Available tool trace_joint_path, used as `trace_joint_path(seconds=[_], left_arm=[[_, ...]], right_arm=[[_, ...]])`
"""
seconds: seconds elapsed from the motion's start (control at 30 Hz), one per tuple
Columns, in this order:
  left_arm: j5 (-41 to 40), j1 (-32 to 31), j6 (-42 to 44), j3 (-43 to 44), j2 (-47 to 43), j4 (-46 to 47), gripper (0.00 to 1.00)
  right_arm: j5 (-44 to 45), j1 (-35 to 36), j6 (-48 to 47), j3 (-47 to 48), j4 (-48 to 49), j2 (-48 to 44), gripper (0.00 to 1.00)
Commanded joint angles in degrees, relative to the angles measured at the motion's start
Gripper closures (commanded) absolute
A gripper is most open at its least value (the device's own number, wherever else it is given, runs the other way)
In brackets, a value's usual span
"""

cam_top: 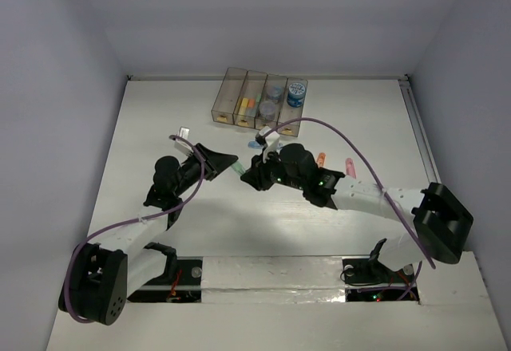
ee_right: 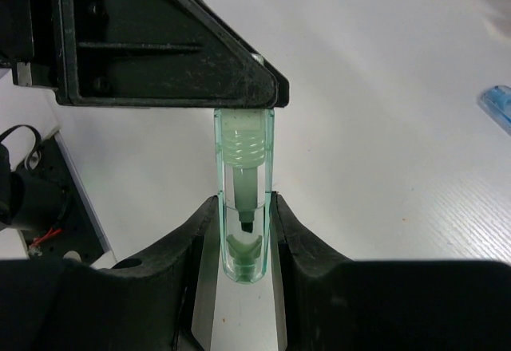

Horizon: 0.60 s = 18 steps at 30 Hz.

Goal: Sort the stationery into containers
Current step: Close the pen cap on the pen.

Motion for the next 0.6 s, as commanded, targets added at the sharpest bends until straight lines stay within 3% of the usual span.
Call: trace_joint_path(seconds=[0.0,0.47,0.5,0.57], left_arm=[[2.85,-1.81,0.88,0.61,-1.24,1.68,1.0],[1.1,-3.75,3.26,1.32,-0.09,-1.14,1.0],[1.01,-3.75,3.17,1.14,-0.44,-0.88,1.0],[0.57,-3.75,3.6,1.49,-1.5,-1.4,1.0]], right_arm=[[1.41,0.78,-0.29,5.39,5.29,1.37,1.0],[3.34,0.78,-3.82,14.09,1.52,5.15,1.0],[3.17,0.78,-3.64,14.1,1.43,5.24,0.98],[3.51,0.78,-2.85,13.31,1.78,4.71,0.85]])
